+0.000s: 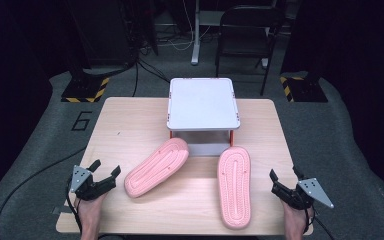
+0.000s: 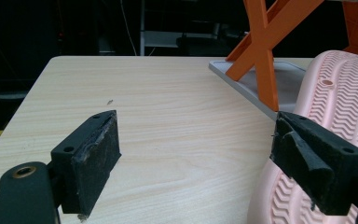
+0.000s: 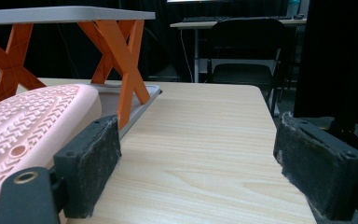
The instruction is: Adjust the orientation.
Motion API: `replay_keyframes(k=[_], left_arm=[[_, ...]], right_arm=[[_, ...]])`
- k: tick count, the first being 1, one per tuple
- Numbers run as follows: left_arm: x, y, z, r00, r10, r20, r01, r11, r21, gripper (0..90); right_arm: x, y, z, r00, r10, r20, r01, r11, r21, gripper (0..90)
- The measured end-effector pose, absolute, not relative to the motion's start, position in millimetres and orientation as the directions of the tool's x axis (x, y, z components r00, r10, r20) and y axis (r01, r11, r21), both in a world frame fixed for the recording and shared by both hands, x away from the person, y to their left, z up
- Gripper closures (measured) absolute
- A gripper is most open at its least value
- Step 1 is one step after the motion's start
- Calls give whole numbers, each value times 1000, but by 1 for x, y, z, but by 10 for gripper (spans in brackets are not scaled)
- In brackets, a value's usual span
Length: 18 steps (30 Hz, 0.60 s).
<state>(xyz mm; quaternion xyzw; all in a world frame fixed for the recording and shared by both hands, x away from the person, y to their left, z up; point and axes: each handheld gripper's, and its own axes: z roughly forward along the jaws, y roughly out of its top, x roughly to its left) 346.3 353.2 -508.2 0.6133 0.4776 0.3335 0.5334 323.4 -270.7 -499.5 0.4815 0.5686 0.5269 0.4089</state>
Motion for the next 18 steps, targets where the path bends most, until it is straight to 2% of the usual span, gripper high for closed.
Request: replay_keyframes(k=[10,18], left_arm=[[348,346,-506,368,926,-81,235,-8,972,153],[345,325,-502,455,888,-57,238,-60,970,162]], right_arm=[[324,-272,-501,-192,980,57,126,-33,991,146],[324,-275,-501,-172,983,65,130,-43,991,147]])
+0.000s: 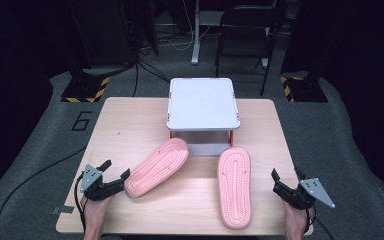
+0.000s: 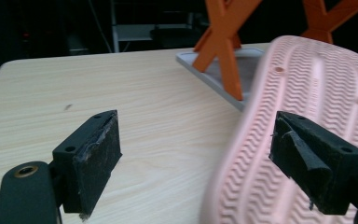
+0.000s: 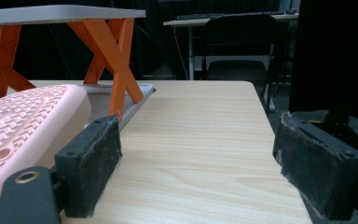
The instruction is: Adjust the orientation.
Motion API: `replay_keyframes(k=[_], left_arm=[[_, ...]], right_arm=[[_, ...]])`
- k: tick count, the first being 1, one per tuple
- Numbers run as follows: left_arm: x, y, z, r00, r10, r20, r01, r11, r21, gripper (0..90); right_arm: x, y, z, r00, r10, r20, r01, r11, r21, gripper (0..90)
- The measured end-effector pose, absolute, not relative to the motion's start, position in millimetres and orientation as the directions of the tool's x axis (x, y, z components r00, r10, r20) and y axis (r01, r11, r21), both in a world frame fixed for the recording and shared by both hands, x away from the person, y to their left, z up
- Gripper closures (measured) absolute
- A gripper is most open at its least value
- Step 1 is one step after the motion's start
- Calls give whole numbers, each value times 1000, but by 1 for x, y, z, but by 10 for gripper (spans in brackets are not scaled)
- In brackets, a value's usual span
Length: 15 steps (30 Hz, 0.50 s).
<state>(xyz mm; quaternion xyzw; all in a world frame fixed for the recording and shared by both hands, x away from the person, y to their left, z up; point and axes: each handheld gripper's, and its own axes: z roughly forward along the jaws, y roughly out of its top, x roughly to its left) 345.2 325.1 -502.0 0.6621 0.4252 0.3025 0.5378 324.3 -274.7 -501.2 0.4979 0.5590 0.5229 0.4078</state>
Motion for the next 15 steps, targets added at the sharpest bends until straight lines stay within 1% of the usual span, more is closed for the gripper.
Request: replay_keyframes(k=[3,4,5,7,8,9,11,13,15], left_arm=[[343,316,-496,514,856,-57,214,-63,975,190],[342,309,-491,560,827,-50,201,-77,977,199],[342,309,-491,560,827,-50,201,-77,977,199],[342,300,-490,613,788,-61,211,-89,973,199],[343,295,-491,630,774,-60,222,-106,969,194],[343,291,-491,638,768,-57,229,-118,966,157],[345,284,-494,661,748,-57,238,-136,962,152],[345,279,-495,683,730,-27,248,-197,949,148],[346,275,-497,700,714,-23,256,-220,941,146]], right_arm=[[324,-275,-501,-172,983,70,130,-48,990,148],[324,-276,-501,-176,982,65,129,-42,991,148],[324,-276,-501,-176,982,65,129,-42,991,148],[324,-275,-501,-173,983,61,132,-38,991,148],[324,-275,-501,-173,983,60,132,-37,991,149],[325,-275,-501,-169,984,64,130,-42,991,149],[325,-275,-501,-170,984,62,129,-40,991,149],[325,-275,-501,-168,984,61,130,-39,991,149],[325,-275,-501,-168,984,62,131,-40,991,149]])
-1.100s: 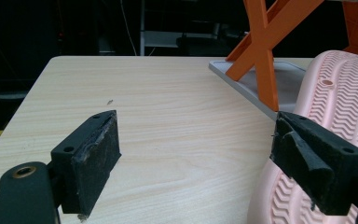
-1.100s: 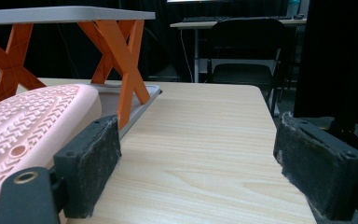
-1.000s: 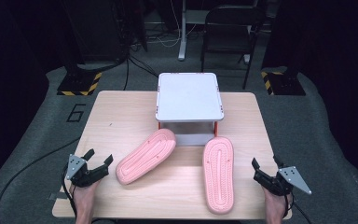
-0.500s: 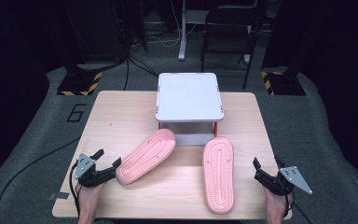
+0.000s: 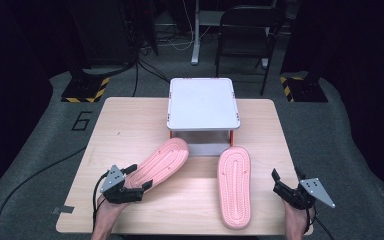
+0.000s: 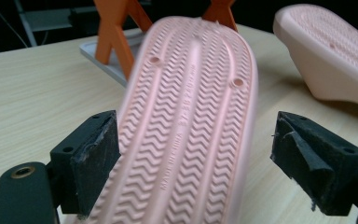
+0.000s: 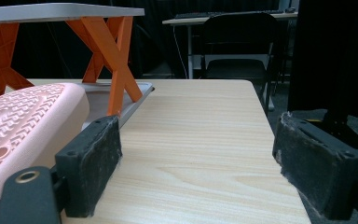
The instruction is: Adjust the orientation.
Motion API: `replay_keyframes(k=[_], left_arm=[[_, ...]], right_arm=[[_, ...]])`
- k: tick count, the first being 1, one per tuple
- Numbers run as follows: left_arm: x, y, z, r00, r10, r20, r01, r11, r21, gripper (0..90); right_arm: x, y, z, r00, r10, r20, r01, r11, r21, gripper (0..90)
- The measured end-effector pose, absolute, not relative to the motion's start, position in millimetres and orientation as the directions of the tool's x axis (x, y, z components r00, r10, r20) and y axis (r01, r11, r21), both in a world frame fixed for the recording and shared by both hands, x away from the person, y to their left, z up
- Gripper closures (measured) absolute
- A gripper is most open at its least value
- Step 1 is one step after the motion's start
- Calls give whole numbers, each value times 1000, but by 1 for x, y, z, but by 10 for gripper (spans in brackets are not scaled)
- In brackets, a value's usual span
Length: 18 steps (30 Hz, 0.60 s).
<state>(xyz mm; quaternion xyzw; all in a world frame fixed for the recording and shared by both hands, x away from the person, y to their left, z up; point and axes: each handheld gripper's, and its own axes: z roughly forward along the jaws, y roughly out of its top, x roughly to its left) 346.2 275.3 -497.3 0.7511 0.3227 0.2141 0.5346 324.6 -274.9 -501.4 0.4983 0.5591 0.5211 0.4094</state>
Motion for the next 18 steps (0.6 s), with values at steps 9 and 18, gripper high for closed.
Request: replay_keyframes(k=[9,18], left_arm=[[352,276,-509,693,721,-10,313,-288,905,128],[357,290,-512,638,769,-49,360,-241,902,130]], right_arm=[[325,-275,-501,-174,983,60,138,-36,990,152],[325,-276,-502,-161,984,71,137,-49,989,158]])
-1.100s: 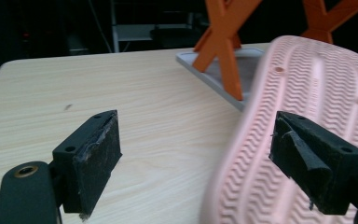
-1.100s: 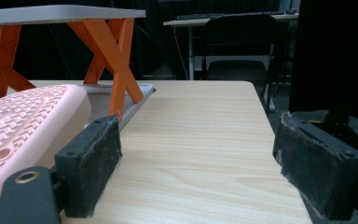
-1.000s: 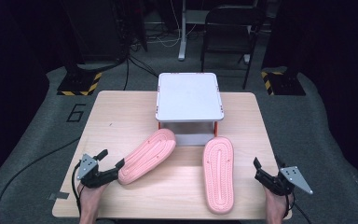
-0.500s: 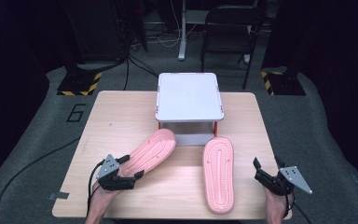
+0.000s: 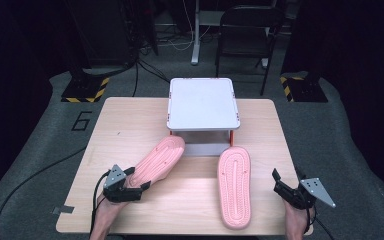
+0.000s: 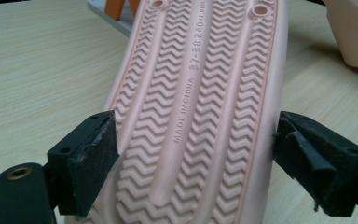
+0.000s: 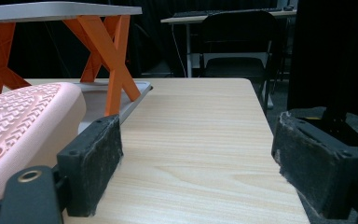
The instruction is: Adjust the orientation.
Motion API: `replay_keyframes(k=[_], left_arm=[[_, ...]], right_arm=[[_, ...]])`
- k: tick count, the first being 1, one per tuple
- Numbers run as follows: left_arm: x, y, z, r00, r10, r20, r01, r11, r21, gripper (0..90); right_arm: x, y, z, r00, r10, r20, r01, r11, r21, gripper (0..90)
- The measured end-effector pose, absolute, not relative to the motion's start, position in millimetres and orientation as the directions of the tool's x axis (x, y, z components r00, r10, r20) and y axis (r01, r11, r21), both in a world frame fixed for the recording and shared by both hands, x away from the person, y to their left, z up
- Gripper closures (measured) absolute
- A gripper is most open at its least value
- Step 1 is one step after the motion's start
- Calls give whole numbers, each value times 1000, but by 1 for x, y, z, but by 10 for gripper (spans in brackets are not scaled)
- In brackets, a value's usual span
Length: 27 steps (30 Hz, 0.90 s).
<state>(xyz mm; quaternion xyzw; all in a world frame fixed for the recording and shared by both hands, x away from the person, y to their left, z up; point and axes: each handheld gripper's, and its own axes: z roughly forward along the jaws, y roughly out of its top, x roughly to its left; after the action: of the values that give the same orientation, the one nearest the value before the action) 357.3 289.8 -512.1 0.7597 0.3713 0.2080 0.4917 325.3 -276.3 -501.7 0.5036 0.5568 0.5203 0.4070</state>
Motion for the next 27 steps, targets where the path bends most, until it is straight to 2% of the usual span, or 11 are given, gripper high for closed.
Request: replay_keyframes(k=[12,18,21,23,27], left_arm=[[358,311,-513,525,844,-107,382,-121,916,188],[358,305,-515,586,808,-69,365,-187,912,212],[359,302,-515,615,788,-37,354,-234,905,193],[360,300,-517,632,775,-27,357,-259,898,148],[363,299,-518,659,752,-16,353,-290,889,139]], right_arm=[[325,-277,-502,-159,985,68,148,-45,988,170],[326,-278,-502,-157,985,71,148,-47,988,174],[325,-278,-502,-157,985,70,151,-46,987,176],[326,-278,-502,-154,985,74,150,-51,987,180],[326,-279,-502,-151,985,78,152,-55,987,184]])
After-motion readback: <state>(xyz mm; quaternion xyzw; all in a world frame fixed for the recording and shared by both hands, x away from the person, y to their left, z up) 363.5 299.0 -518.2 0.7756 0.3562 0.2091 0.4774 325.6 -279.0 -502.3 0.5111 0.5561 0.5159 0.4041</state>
